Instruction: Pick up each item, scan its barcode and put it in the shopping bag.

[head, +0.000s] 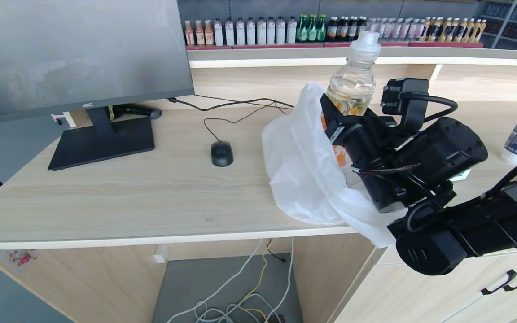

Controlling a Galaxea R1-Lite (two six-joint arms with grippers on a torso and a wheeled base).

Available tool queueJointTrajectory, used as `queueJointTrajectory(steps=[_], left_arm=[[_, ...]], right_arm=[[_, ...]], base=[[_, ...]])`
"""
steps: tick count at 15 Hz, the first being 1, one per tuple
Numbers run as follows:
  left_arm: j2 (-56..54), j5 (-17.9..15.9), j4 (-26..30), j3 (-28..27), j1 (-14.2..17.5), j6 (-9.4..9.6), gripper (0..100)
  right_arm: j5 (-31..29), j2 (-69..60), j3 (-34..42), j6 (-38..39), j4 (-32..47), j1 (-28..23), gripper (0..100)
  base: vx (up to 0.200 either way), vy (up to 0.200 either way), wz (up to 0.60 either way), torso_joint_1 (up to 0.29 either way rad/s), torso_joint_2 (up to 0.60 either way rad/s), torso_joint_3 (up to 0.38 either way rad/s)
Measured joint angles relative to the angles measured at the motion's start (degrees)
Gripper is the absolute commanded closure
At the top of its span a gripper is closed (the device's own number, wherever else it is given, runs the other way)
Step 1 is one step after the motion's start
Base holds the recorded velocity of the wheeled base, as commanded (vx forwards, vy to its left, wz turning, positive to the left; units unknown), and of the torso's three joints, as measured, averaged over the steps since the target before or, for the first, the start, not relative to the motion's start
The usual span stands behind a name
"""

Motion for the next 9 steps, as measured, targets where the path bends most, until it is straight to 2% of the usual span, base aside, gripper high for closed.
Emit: queueJointTrajectory(steps=[4, 9], left_arm=[[0.0, 0.0, 0.0, 0.0, 0.0, -0.01, 0], [0.0, 0.0, 0.0, 0.0, 0.0, 0.00, 0]], right_arm=[[4.8, 0.7, 3.4, 0.0, -0.2, 0.0, 100], [5.6, 0.8, 5.4, -1.4, -0.4, -0.1, 100]], base=[[0.000, 0.000, 0.00, 0.000, 0.00, 0.000], [0.000, 0.000, 0.00, 0.000, 0.00, 0.000]])
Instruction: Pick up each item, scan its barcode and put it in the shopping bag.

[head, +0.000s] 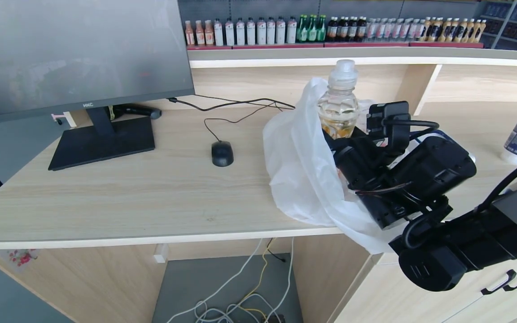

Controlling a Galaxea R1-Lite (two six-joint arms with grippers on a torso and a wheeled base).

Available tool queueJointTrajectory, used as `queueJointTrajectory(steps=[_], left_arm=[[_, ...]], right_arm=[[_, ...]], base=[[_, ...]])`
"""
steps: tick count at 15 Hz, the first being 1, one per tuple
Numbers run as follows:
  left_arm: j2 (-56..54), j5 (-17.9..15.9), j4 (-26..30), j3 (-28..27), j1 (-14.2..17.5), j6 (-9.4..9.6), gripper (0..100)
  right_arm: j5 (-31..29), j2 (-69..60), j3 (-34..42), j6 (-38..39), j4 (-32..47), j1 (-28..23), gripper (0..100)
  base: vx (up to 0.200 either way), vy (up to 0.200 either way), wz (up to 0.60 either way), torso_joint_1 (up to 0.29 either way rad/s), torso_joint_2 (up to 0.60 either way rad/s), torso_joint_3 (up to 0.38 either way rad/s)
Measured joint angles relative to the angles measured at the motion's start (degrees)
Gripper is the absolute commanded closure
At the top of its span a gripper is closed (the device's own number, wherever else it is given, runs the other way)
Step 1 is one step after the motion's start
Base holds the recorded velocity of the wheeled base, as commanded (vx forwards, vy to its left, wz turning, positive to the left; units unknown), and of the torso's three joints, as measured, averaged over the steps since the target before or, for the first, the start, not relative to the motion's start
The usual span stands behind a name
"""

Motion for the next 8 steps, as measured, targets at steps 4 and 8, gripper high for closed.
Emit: queueJointTrajectory(steps=[4, 8], left_arm=[[0.0, 0.0, 0.0, 0.0, 0.0, -0.01, 0], [0.0, 0.0, 0.0, 0.0, 0.0, 0.00, 0]], right_arm=[[0.0, 0.9, 0.2, 0.2, -0.2, 0.0, 100], [-0.1, 2.0, 0.1, 0.3, 0.0, 0.0, 100]], base=[[0.000, 0.000, 0.00, 0.000, 0.00, 0.000], [0.000, 0.000, 0.00, 0.000, 0.00, 0.000]])
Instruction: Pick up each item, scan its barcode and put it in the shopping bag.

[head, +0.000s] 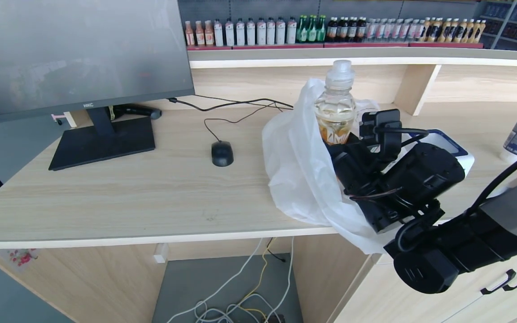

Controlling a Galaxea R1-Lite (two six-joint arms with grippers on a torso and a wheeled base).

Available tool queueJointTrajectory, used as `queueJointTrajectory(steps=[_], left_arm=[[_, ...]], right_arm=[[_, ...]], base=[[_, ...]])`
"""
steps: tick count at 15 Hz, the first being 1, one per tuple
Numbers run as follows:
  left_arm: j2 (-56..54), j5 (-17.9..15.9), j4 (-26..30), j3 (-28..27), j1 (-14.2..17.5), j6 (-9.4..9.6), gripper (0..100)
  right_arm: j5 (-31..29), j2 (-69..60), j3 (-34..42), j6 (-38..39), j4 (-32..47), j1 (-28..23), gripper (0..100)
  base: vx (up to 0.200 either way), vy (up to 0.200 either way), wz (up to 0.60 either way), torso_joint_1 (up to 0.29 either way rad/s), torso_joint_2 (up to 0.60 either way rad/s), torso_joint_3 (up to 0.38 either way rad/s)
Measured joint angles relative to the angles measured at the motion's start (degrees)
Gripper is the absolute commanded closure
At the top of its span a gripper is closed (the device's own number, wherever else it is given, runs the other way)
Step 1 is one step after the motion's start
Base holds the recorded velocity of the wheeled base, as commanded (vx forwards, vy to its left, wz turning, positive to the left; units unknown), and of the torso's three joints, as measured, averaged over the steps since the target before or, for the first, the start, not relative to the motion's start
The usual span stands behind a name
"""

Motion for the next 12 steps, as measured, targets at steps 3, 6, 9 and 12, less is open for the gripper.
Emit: queueJointTrajectory(steps=[3, 6, 9, 12], left_arm=[[0.0, 0.0, 0.0, 0.0, 0.0, -0.01, 0], [0.0, 0.0, 0.0, 0.0, 0.0, 0.00, 0], [0.0, 0.0, 0.0, 0.0, 0.0, 0.00, 0], [0.0, 0.0, 0.0, 0.0, 0.0, 0.00, 0]], right_arm=[[0.0, 0.6, -0.1, 0.0, 0.1, 0.0, 100], [0.0, 1.2, -0.3, 0.0, 0.2, 0.0, 100], [0.0, 1.2, -0.3, 0.0, 0.2, 0.0, 100], [-0.1, 1.2, -0.2, 0.0, 0.2, 0.0, 100]], base=[[0.000, 0.000, 0.00, 0.000, 0.00, 0.000], [0.000, 0.000, 0.00, 0.000, 0.00, 0.000], [0.000, 0.000, 0.00, 0.000, 0.00, 0.000], [0.000, 0.000, 0.00, 0.000, 0.00, 0.000]])
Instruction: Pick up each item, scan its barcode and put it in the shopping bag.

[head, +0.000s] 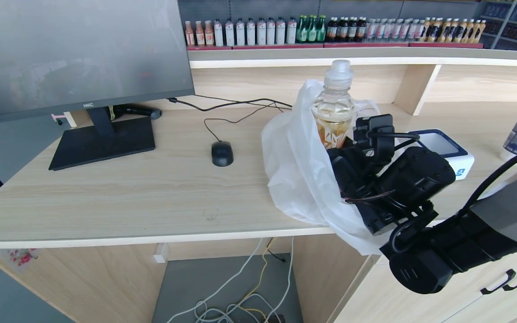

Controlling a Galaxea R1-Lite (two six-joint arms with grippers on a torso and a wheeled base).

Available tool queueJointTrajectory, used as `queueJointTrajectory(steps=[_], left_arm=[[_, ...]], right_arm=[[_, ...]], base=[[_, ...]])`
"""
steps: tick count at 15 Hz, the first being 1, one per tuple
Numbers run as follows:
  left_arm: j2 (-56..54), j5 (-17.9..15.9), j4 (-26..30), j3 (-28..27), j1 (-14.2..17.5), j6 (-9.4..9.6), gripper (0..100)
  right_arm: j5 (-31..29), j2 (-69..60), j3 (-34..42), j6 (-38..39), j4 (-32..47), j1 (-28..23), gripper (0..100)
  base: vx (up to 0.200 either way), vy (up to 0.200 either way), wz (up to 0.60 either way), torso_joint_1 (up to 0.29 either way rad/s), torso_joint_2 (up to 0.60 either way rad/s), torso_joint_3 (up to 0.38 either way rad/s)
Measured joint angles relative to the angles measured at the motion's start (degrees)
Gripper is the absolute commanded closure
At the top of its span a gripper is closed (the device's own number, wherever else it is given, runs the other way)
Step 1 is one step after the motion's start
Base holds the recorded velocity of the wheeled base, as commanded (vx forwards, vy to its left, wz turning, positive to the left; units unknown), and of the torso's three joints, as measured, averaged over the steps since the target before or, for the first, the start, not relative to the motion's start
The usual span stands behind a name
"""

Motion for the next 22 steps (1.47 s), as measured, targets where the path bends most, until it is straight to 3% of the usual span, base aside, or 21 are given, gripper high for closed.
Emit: queueJointTrajectory(steps=[2, 3, 10, 22], left_arm=[[0.0, 0.0, 0.0, 0.0, 0.0, -0.01, 0], [0.0, 0.0, 0.0, 0.0, 0.0, -0.01, 0], [0.0, 0.0, 0.0, 0.0, 0.0, 0.00, 0], [0.0, 0.0, 0.0, 0.0, 0.0, 0.00, 0]], right_arm=[[-0.1, 0.0, 0.1, 0.0, 0.0, 0.0, 100], [-0.2, -0.1, 0.1, 0.0, 0.0, 0.0, 0], [-0.2, -1.4, 0.9, 0.1, 0.0, 0.2, 0], [-0.1, -12.3, 11.9, -0.1, 0.0, 0.6, 0]], base=[[0.000, 0.000, 0.00, 0.000, 0.00, 0.000], [0.000, 0.000, 0.00, 0.000, 0.00, 0.000], [0.000, 0.000, 0.00, 0.000, 0.00, 0.000], [0.000, 0.000, 0.00, 0.000, 0.00, 0.000]])
